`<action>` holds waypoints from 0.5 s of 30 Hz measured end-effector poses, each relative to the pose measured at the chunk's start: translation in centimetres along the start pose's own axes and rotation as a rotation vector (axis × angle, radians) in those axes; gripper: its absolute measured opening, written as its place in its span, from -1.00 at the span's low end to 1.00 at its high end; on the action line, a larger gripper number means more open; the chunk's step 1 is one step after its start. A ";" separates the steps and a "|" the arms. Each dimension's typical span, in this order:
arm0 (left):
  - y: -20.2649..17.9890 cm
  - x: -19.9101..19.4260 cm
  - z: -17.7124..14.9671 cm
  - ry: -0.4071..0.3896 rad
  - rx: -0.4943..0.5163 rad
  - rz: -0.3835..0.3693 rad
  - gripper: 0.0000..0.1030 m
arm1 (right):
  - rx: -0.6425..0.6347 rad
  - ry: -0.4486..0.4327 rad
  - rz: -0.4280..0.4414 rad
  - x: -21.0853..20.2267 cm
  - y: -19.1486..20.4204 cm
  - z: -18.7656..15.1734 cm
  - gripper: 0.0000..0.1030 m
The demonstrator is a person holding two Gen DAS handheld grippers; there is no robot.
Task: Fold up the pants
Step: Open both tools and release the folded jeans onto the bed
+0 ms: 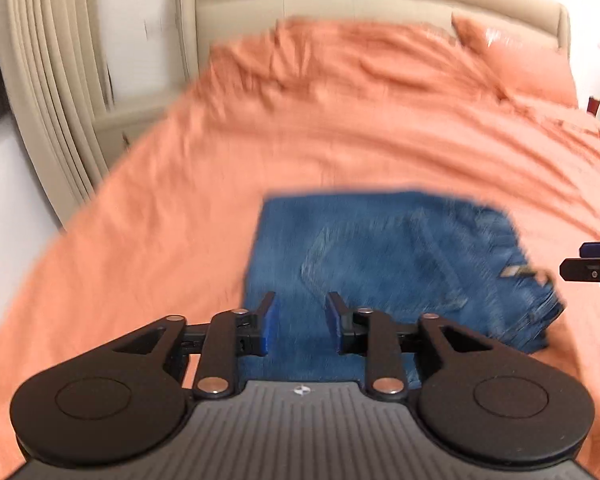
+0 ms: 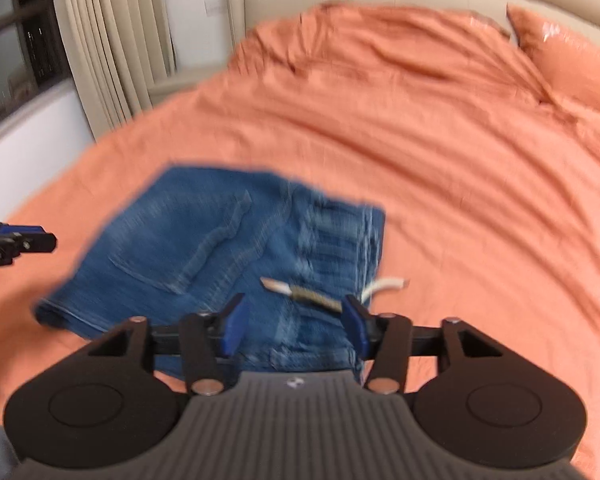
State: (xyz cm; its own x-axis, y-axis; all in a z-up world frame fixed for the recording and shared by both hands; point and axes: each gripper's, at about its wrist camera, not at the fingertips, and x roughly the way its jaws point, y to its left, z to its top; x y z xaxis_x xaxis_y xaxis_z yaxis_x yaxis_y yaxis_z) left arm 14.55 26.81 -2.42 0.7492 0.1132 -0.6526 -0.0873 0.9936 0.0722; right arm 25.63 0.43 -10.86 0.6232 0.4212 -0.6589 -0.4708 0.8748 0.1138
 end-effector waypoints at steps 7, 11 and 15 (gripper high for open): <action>-3.7 -9.8 1.9 -0.187 -0.011 0.084 0.34 | 0.009 -0.198 0.011 -11.3 2.3 1.0 0.58; -5.5 -14.1 0.9 -0.286 -0.027 0.073 0.80 | -0.027 -0.304 0.007 -16.8 3.8 -0.5 0.58; -7.3 -15.8 -0.2 -0.299 -0.014 0.087 0.96 | -0.037 -0.389 -0.022 -20.4 5.0 -2.8 0.58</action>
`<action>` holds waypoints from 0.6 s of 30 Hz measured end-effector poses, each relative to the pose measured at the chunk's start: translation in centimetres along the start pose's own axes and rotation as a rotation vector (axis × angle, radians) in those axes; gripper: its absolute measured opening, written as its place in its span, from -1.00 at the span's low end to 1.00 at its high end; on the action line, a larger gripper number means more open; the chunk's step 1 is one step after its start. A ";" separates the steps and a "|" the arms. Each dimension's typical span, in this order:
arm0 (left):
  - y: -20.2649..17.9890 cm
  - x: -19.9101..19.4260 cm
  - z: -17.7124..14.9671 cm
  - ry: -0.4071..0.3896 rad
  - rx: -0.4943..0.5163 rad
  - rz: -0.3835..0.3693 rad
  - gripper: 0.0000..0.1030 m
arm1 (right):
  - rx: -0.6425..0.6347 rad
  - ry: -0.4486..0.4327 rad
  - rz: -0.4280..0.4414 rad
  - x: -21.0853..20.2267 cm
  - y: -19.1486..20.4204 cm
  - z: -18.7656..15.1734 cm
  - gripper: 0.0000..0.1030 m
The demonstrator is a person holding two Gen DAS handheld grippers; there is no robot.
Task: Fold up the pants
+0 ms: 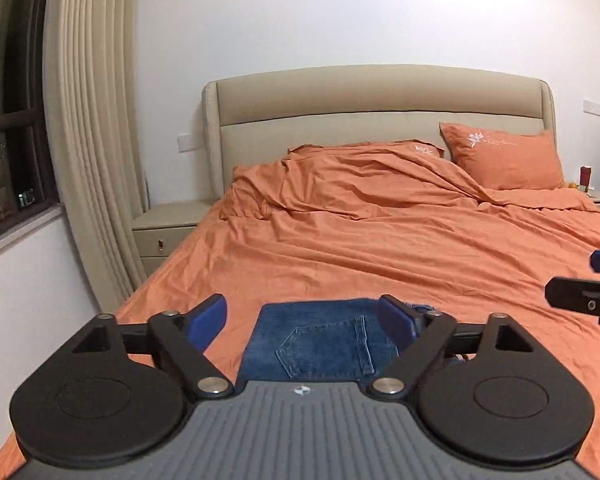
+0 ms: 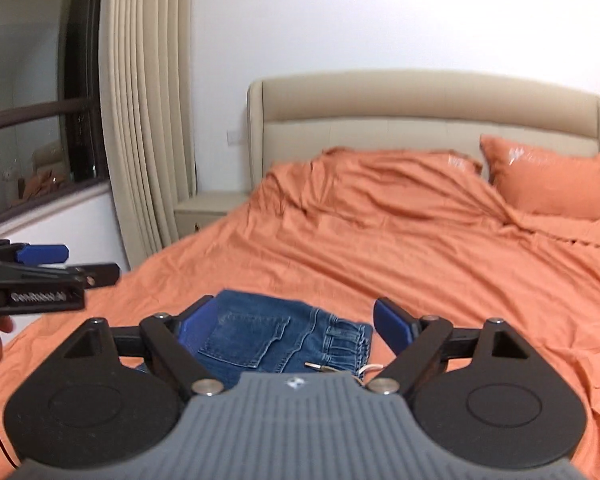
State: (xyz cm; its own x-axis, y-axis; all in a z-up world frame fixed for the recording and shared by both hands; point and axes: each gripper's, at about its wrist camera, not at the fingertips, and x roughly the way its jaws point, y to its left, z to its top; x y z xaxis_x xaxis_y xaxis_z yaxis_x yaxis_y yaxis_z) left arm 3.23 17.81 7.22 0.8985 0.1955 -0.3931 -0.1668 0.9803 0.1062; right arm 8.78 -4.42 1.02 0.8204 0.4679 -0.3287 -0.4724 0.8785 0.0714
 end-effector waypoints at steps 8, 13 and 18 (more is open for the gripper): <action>-1.7 -0.3 -4.1 0.084 0.017 0.060 0.96 | 0.074 0.021 -0.093 -1.7 1.6 -4.2 0.59; -2.0 0.3 -6.8 0.140 0.007 0.066 0.96 | 0.090 0.083 -0.120 -0.5 2.1 -7.4 0.59; -2.2 1.7 -9.1 0.204 -0.008 0.066 0.96 | 0.077 0.123 -0.135 1.3 2.9 -9.6 0.59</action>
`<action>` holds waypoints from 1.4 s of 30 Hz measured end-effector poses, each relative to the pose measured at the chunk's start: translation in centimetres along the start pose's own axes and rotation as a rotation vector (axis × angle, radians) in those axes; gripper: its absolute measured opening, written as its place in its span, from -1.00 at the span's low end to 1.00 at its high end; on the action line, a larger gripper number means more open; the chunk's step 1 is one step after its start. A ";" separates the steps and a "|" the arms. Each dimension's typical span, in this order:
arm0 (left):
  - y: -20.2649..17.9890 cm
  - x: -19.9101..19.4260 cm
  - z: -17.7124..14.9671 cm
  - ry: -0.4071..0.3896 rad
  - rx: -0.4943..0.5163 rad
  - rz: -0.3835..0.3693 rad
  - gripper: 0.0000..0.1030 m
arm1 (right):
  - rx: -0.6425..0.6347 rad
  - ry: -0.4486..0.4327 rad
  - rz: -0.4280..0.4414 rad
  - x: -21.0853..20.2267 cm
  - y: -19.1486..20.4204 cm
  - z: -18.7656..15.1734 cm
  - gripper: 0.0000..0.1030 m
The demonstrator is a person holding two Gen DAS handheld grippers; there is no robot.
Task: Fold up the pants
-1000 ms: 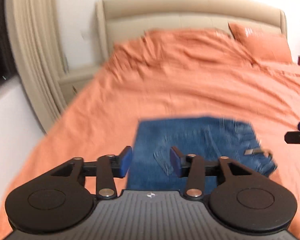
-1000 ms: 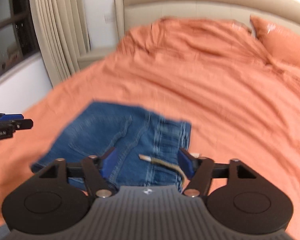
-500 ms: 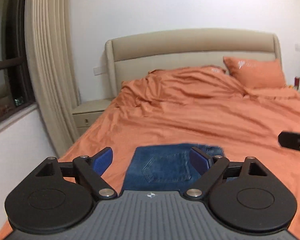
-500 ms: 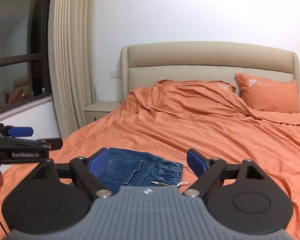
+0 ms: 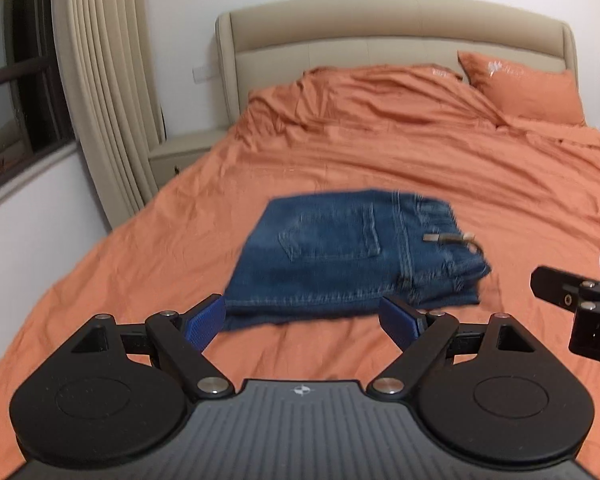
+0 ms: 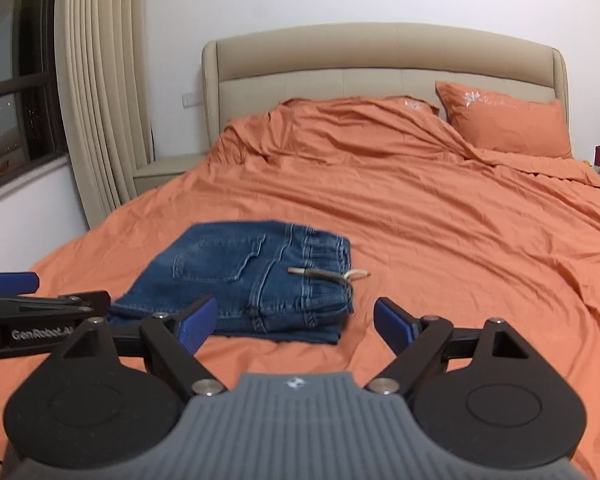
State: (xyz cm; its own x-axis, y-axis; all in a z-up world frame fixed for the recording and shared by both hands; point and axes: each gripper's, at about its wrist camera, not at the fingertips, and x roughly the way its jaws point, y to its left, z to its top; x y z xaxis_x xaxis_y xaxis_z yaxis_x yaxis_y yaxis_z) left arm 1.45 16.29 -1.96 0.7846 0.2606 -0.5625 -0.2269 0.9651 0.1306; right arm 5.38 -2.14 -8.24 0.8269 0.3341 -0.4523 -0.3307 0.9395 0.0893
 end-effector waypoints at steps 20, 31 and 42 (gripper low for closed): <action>0.8 3.1 -3.3 0.085 -0.098 0.011 0.96 | -0.020 0.030 -0.037 1.8 1.0 -2.0 0.59; 0.9 3.0 -3.3 0.092 -0.106 0.005 0.96 | -0.024 0.026 -0.033 1.8 1.0 -2.0 0.59; 0.9 3.1 -3.3 0.094 -0.103 -0.004 0.96 | -0.016 0.034 -0.034 1.9 0.9 -1.9 0.59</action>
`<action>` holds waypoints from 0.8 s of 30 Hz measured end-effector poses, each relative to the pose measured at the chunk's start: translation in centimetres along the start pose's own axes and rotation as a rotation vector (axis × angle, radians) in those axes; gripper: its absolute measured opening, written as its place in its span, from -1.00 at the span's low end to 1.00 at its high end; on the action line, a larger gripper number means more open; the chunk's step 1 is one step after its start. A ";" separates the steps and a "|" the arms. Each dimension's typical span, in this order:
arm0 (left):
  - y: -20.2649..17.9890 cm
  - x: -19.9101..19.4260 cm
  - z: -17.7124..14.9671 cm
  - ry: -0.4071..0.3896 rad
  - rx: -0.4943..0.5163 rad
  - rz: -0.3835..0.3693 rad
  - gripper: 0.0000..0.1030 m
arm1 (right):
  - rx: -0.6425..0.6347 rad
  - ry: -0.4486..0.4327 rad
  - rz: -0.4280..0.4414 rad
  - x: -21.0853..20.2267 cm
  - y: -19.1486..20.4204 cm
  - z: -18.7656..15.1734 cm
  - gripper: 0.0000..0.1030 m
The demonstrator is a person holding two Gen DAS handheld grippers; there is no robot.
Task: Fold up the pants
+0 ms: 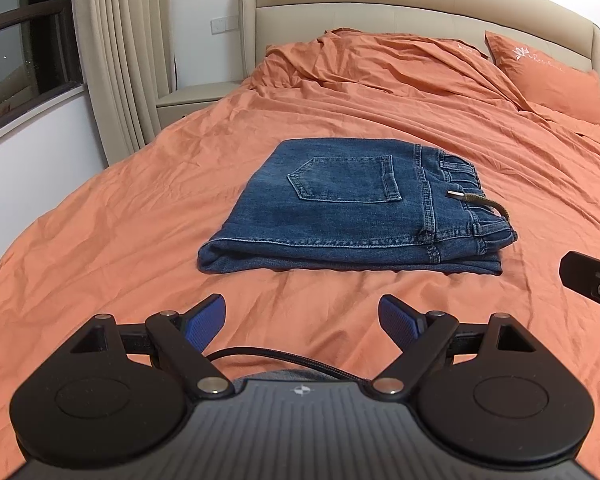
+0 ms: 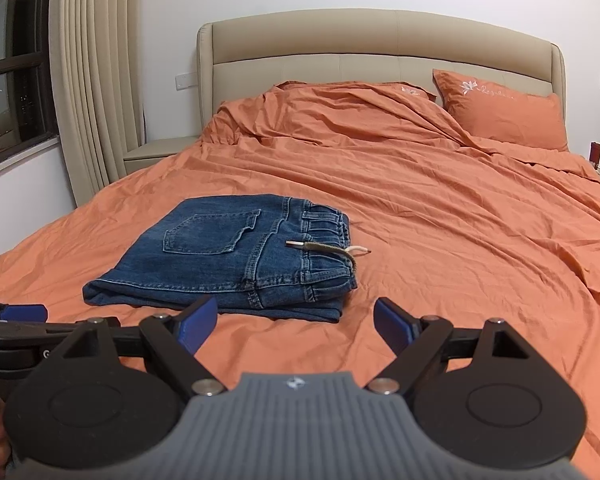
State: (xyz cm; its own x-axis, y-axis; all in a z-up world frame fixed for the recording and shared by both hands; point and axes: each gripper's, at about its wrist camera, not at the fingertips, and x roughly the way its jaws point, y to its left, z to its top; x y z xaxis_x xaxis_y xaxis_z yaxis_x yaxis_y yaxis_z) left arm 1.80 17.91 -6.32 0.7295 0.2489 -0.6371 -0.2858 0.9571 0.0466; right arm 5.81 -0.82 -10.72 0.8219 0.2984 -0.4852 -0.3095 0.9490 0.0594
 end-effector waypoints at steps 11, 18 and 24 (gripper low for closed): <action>-0.1 0.1 -0.1 0.001 0.003 0.000 0.95 | 0.004 0.006 0.006 0.1 -0.1 -0.1 0.59; -0.1 0.1 -0.1 0.001 0.004 0.000 0.95 | 0.005 0.001 0.007 0.0 -0.2 -0.1 0.59; -0.1 0.0 -0.2 0.000 0.004 0.001 0.95 | 0.015 0.012 0.007 0.1 -0.3 -0.2 0.59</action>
State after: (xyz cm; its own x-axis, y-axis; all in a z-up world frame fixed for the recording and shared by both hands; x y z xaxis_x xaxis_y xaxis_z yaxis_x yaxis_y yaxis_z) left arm 1.76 17.75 -6.48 0.7294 0.2495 -0.6369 -0.2838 0.9576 0.0502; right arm 5.87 -1.13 -11.00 0.8140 0.3043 -0.4948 -0.3083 0.9482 0.0760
